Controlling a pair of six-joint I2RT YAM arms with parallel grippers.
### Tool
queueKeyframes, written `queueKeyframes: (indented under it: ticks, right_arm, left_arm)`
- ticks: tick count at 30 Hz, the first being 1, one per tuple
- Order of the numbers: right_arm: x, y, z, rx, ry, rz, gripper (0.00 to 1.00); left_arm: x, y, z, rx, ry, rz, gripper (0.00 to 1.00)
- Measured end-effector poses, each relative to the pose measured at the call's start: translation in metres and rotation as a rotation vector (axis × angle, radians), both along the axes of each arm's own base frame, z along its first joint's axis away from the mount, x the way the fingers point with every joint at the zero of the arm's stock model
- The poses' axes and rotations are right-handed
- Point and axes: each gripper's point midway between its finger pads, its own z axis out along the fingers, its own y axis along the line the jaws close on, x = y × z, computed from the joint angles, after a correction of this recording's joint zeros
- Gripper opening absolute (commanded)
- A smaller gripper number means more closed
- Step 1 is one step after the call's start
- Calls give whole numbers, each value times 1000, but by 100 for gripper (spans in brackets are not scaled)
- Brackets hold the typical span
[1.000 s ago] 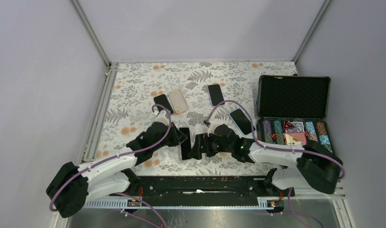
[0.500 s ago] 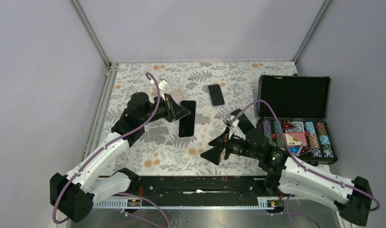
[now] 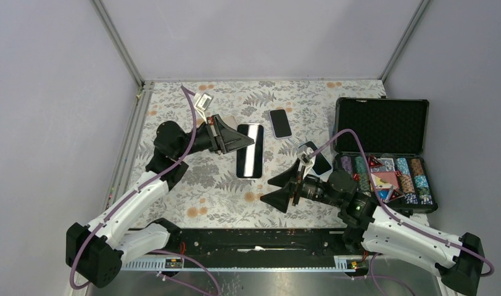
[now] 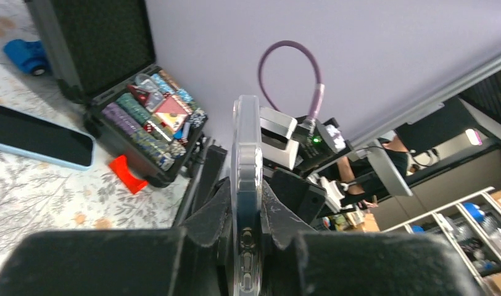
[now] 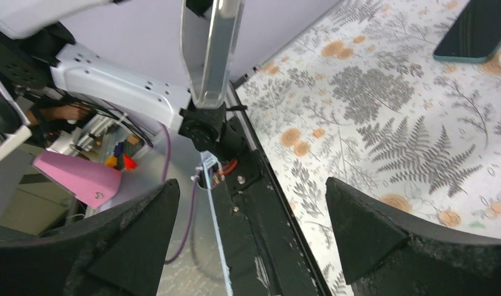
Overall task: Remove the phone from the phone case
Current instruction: Remove the phone case from the phone.
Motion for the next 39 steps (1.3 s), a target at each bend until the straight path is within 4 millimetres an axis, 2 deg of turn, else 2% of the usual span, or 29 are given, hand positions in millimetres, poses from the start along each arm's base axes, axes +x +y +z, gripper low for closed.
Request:
queueKeyframes:
  ticks: [4,7,12,17,23,27,34,35,39]
  right_arm:
    - [-3,9,21,48,1,43,79]
    - [-11,15,46,97,-34,108,74]
    - [-20,18,67,145,-75,170,63]
    - [-18,20,73,145,-79,170,52]
    - [-15,24,71,132,-68,165,53]
    - [-14,24,70,129,-68,157,47]
    - [-12,25,76,138,-84,155,45]
    - [-12,26,76,136,-83,158,42]
    - [-14,29,76,134,-78,178,14]
  left_arm:
    - [-8,1,14,-50,1,-36,0]
    - [-12,2,18,-63,8,-43,0]
    - [-18,5,23,-77,5,-48,0]
    - [-22,7,28,-87,-1,-50,0]
    - [-29,10,31,-104,-6,-62,0]
    - [-34,12,33,-109,-8,-72,0]
    - [-40,14,33,-115,-9,-81,0]
    - [-40,14,32,-115,-10,-81,0]
    - [-39,15,31,-114,-13,-76,0]
